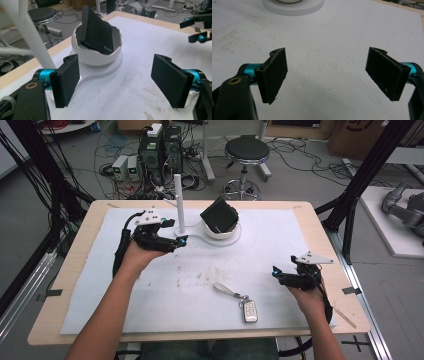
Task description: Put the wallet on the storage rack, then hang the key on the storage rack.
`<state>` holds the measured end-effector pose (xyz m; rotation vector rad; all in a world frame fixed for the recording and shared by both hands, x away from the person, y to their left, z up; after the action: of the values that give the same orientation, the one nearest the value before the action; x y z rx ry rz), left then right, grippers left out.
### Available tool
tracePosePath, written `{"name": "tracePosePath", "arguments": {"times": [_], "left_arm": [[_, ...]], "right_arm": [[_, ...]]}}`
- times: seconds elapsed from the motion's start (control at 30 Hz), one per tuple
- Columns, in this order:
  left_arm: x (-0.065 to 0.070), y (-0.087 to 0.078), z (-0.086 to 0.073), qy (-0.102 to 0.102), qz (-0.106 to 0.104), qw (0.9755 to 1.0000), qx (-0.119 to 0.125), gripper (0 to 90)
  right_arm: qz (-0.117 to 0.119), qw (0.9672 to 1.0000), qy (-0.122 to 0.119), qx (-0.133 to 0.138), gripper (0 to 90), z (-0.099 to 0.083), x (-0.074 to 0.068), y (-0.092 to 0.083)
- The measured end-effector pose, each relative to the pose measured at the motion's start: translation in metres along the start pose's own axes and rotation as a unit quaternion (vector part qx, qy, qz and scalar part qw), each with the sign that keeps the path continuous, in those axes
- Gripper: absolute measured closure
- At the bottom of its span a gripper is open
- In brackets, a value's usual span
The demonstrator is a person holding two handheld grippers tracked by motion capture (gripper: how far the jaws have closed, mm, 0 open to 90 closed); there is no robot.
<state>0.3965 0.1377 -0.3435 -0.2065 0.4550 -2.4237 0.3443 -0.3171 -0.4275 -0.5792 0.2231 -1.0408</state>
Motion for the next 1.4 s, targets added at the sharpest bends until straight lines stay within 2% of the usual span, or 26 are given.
{"name": "tracePosePath", "arguments": {"times": [0.23,0.33,0.37,0.47,0.73,0.8,0.9,1.2,1.4], "left_arm": [[-0.003,-0.024,-0.028,-0.033,0.003,0.9992,0.024,22.8],[-0.003,-0.028,-0.037,-0.037,0.003,0.9989,0.03,22.8],[-0.004,-0.032,-0.046,-0.042,0.003,0.9985,0.035,22.8],[-0.008,-0.036,-0.054,-0.044,0.009,0.9986,0.028,22.7],[-0.013,-0.05,-0.063,-0.041,0.017,0.9985,0.032,21.4],[-0.015,-0.052,-0.063,-0.043,0.016,0.9983,0.036,21.1],[-0.021,-0.061,-0.064,-0.05,0.025,0.9974,0.045,20.9],[-0.034,-0.07,-0.068,-0.062,0.038,0.9963,0.046,20.9],[-0.032,-0.072,-0.071,-0.05,0.039,0.9973,0.038,20.8]], "right_arm": [[0.0,1.0,0.0,-0.002,17.9,0.0,0.0,0.003],[0.004,1.0,-0.002,-0.004,17.9,-0.001,-0.001,0.004],[0.003,1.0,-0.005,-0.004,17.9,-0.001,-0.001,0.004],[0.001,1.0,-0.004,-0.005,17.9,-0.001,0.0,0.006],[-0.002,1.0,-0.005,-0.003,17.9,0.004,0.0,0.011],[-0.001,1.0,-0.008,-0.005,17.9,0.004,-0.002,0.011],[-0.001,1.0,-0.008,-0.003,17.9,0.004,-0.003,0.01],[0.008,0.9998,-0.012,0.01,17.8,0.009,-0.008,0.009],[0.014,0.9996,-0.022,0.009,17.9,0.013,-0.015,0.012]]}}
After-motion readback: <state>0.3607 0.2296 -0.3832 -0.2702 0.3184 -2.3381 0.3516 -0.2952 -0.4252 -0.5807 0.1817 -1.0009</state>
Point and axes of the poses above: each handheld gripper's, and its own axes: y roughly forward along the jaws, z roughly out of its top, x roughly to its right, the point moved 2 cm from there along y, roughly forward along the jaws, and after that the axes turned 3 degrees about -y, right-handed, at the moved point
